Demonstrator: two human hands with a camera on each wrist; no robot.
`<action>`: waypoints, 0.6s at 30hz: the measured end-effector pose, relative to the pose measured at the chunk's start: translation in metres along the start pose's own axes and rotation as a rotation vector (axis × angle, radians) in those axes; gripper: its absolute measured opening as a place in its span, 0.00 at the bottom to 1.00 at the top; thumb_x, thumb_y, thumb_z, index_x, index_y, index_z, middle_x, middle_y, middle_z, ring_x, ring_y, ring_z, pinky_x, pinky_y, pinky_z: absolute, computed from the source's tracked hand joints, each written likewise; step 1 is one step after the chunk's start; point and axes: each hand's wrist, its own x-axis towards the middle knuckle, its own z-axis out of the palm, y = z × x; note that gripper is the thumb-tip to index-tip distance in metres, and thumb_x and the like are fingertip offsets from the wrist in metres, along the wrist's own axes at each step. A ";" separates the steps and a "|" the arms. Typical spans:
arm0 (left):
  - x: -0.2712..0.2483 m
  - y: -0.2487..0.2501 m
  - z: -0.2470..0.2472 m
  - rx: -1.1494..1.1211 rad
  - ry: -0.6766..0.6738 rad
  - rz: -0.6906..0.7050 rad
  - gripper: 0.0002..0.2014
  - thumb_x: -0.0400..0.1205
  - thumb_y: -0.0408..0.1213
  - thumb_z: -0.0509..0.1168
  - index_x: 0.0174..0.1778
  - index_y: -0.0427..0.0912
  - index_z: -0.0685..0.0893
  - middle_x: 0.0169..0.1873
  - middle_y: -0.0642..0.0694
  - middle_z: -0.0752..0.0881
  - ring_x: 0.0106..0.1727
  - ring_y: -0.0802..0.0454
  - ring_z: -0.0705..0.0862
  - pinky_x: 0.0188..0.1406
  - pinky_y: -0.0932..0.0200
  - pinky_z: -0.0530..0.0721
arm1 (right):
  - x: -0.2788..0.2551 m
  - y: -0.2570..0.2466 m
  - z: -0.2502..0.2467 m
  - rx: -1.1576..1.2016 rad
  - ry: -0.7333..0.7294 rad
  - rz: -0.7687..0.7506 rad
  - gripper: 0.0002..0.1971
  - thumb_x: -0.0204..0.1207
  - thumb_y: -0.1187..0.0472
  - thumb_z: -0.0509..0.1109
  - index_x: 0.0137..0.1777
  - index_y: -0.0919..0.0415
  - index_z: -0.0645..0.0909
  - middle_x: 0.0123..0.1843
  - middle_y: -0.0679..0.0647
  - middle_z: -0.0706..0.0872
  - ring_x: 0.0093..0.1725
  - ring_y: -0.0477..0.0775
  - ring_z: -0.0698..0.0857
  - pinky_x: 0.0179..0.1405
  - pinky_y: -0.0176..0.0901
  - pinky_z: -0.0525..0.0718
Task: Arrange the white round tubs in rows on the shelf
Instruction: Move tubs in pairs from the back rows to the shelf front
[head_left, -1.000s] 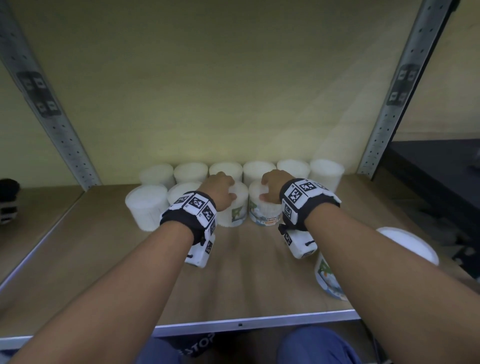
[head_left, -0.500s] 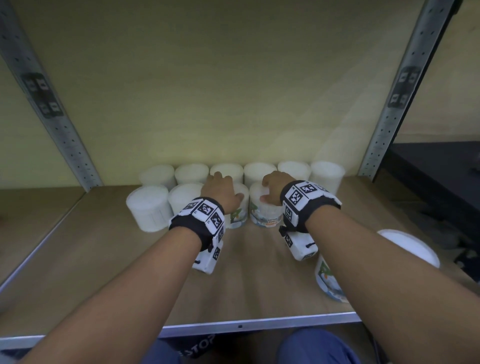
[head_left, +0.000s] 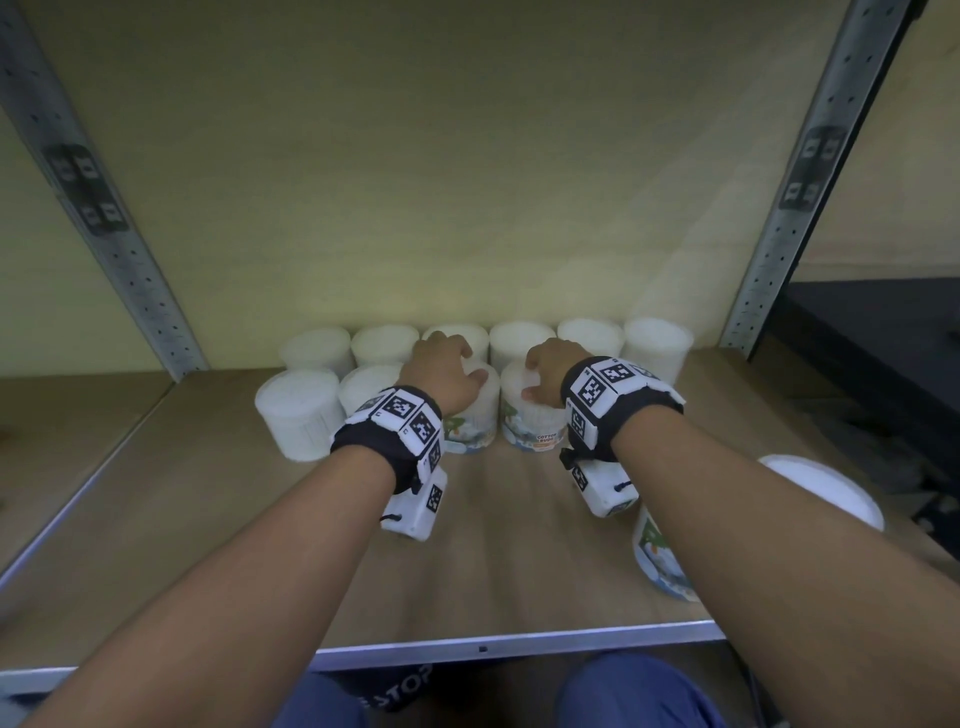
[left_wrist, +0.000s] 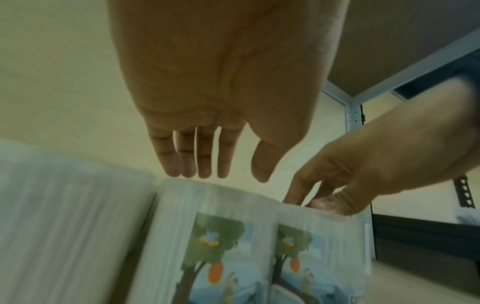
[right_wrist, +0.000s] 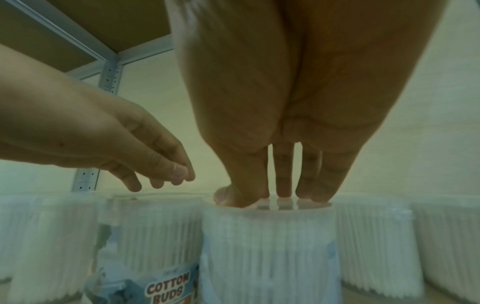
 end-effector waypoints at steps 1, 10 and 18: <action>-0.001 0.000 0.002 0.045 0.003 -0.017 0.24 0.81 0.50 0.63 0.70 0.40 0.75 0.69 0.39 0.74 0.71 0.41 0.72 0.70 0.47 0.74 | 0.000 0.000 0.000 0.003 -0.003 0.001 0.27 0.81 0.50 0.65 0.74 0.66 0.72 0.74 0.62 0.76 0.72 0.61 0.77 0.72 0.49 0.75; 0.002 0.002 0.005 0.235 -0.105 -0.047 0.27 0.81 0.54 0.63 0.72 0.40 0.74 0.71 0.38 0.72 0.73 0.40 0.70 0.69 0.44 0.75 | 0.002 0.001 0.001 -0.001 0.002 -0.001 0.27 0.80 0.49 0.66 0.72 0.66 0.74 0.72 0.62 0.78 0.70 0.61 0.78 0.70 0.48 0.77; 0.006 -0.001 -0.007 0.180 -0.261 -0.010 0.24 0.81 0.36 0.62 0.74 0.52 0.71 0.76 0.47 0.70 0.75 0.44 0.72 0.74 0.44 0.72 | 0.003 0.001 0.000 0.000 0.013 0.001 0.27 0.80 0.49 0.66 0.73 0.66 0.74 0.73 0.61 0.77 0.71 0.60 0.78 0.71 0.48 0.77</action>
